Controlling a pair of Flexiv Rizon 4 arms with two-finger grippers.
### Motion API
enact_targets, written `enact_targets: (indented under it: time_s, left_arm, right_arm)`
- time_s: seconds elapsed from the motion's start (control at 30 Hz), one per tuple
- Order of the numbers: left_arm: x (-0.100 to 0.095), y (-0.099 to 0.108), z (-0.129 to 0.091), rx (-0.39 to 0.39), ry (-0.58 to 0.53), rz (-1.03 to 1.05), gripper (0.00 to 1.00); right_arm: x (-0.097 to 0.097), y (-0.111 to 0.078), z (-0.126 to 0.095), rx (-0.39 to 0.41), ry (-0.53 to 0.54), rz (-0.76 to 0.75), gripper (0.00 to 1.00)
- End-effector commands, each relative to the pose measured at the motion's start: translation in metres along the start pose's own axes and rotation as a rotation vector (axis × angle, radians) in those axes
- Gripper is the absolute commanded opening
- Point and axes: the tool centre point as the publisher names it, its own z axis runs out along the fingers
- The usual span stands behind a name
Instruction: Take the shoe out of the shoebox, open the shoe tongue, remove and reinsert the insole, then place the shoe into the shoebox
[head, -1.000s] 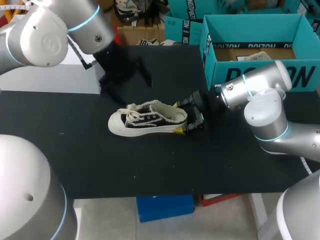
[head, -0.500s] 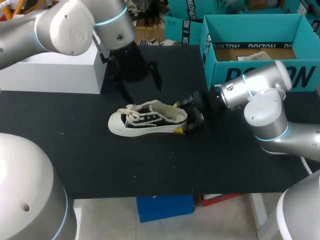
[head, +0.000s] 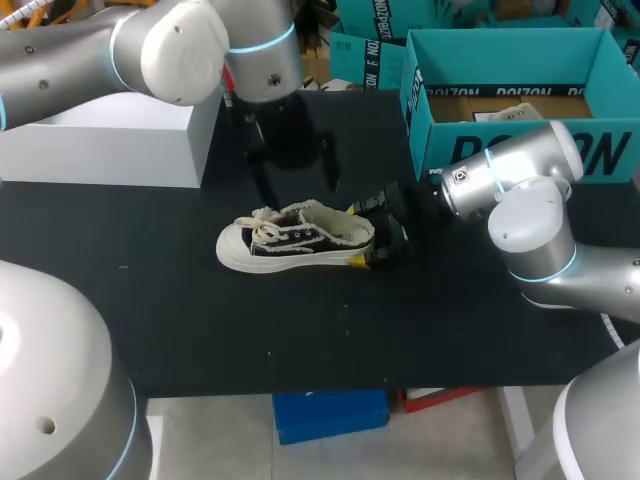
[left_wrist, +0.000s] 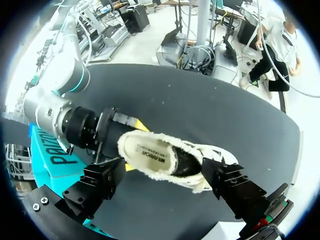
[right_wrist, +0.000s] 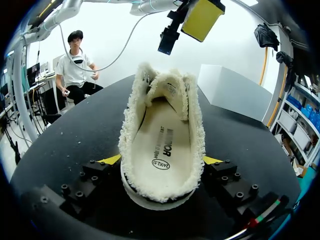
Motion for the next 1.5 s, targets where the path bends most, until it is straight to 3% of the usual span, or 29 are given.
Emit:
enact_targets:
  time_s: [0.03,0.17,0.33,0.7,0.87,1.5]
  left_arm:
    - [0.002,-0.005,-0.001,-0.021,-0.04,-0.064,1.0]
    - [0.001,-0.004,-0.013,-0.1,-0.053,-0.295,1.0]
    - [0.011,0.002,-0.029,-0.133,-0.023,-0.726,1.0]
    - [0.053,0.001,-0.049,-0.079,-0.13,-1.208,1.0]
    - [0.068,-0.004,-0.059,-0.065,-0.173,-1.251,1.0]
    - [0.068,-0.007,-0.061,-0.044,-0.188,-1.214,1.0]
  right_arm:
    - [-0.002,-0.002,0.007,0.001,0.0,0.001,0.0]
    - [-0.002,-0.002,0.007,0.001,0.0,0.001,0.0]
    - [-0.002,-0.002,0.007,0.001,0.0,0.001,0.0]
    - [-0.002,-0.002,0.007,0.001,0.0,0.001,0.0]
    - [-0.002,-0.002,0.007,0.001,0.0,0.001,0.0]
    - [-0.002,-0.002,0.007,0.001,0.0,0.001,0.0]
